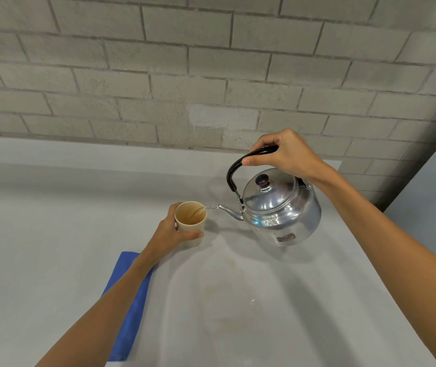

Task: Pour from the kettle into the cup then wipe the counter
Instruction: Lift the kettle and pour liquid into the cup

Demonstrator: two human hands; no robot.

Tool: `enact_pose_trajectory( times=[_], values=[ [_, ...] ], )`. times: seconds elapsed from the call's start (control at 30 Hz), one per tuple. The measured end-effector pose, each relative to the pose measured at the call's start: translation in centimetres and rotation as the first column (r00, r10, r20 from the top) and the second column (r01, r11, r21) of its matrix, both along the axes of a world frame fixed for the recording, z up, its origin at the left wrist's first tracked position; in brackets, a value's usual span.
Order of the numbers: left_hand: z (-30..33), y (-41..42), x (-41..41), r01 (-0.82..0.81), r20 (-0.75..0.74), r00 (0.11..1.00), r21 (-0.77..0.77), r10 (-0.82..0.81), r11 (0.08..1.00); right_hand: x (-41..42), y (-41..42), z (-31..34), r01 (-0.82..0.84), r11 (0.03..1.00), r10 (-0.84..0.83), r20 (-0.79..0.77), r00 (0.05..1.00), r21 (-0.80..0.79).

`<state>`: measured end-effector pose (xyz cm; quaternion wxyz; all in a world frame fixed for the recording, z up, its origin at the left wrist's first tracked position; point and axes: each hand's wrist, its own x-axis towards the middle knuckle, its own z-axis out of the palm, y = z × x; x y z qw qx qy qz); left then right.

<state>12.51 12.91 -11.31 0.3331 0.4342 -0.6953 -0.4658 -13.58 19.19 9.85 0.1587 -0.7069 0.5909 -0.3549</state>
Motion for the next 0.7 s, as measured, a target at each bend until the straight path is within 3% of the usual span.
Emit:
enact_pose_trajectory(
  times=[0.7],
  values=[
    [0.1,0.1,0.1,-0.001,0.015,1.0,-0.004,0.001,1.0,0.8,0.1,1.3,-0.012,1.0,0.012,-0.112,0.994,0.004]
  ],
)
